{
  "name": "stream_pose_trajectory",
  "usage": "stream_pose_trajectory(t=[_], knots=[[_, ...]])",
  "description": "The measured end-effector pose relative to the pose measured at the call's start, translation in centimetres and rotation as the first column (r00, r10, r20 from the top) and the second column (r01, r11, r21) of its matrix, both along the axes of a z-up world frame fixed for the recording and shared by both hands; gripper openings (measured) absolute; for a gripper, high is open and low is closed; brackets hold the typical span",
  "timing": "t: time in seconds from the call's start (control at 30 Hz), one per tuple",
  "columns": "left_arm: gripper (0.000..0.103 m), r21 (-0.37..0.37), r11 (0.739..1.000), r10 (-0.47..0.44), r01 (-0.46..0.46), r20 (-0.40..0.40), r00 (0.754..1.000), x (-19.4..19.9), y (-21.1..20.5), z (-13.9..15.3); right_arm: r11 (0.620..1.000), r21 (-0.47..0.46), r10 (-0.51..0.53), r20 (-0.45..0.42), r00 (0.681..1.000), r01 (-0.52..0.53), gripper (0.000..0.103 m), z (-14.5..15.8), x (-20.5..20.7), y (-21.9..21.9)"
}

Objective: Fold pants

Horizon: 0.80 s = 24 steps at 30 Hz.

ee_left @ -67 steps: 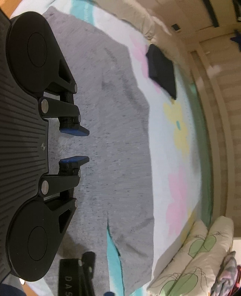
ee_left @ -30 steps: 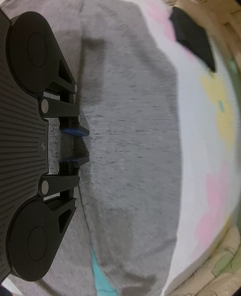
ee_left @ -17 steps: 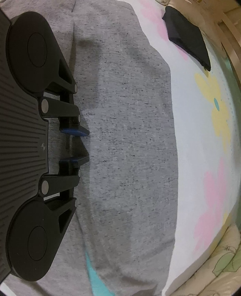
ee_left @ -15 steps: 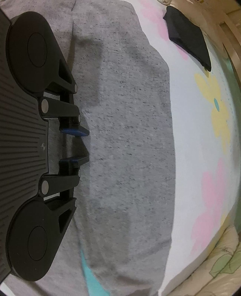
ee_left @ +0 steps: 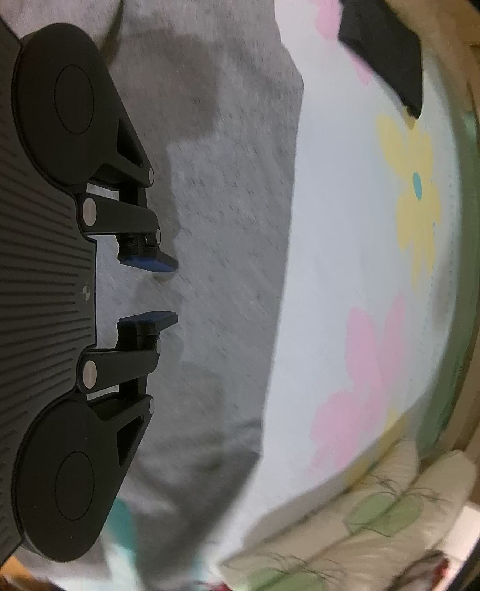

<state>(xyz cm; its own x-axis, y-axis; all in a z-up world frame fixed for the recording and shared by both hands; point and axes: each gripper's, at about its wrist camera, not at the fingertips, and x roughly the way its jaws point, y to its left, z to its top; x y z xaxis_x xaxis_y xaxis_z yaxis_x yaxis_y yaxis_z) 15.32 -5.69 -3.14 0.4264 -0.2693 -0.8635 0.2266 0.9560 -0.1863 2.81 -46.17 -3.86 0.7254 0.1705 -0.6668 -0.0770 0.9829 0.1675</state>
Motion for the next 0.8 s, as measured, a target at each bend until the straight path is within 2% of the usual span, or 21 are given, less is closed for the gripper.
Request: stream_pose_trajectory(t=[0.13, 0.23, 0.33, 0.53, 0.7, 0.8], knots=[[0.023, -0.073, 0.996, 0.045, -0.045, -0.004, 0.999, 2.1, -0.2, 0.7, 0.986, -0.072, 0.152, -0.020, 0.988, -0.153, 0.013, 0.5, -3.0, 2.2], [0.023, -0.084, 0.995, 0.063, -0.062, 0.010, 0.998, 3.6, -0.7, 1.0, 0.974, -0.124, 0.182, -0.072, 0.981, -0.190, 0.013, -0.4, -4.6, 2.2], [0.023, -0.055, 0.995, 0.081, -0.079, 0.025, 0.996, 4.3, -1.0, 0.7, 0.986, -0.120, 0.104, -0.109, 0.989, -0.117, 0.012, -1.6, -5.6, 0.2], [0.023, -0.033, 0.985, 0.166, -0.167, -0.039, 0.985, 5.2, -0.3, -1.4, 0.996, -0.078, -0.041, -0.141, 0.989, 0.030, 0.011, -3.6, -6.2, -3.0], [0.023, -0.043, 0.956, 0.289, -0.289, -0.019, 0.957, 3.9, 2.0, -0.8, 0.997, -0.073, -0.048, -0.145, 0.988, 0.038, 0.011, -4.0, -6.3, -2.7], [0.023, 0.004, 0.953, 0.304, -0.304, 0.025, 0.952, 3.2, 2.9, -0.2, 0.997, -0.053, -0.065, -0.144, 0.987, 0.057, 0.012, -4.6, -5.9, -2.8]])
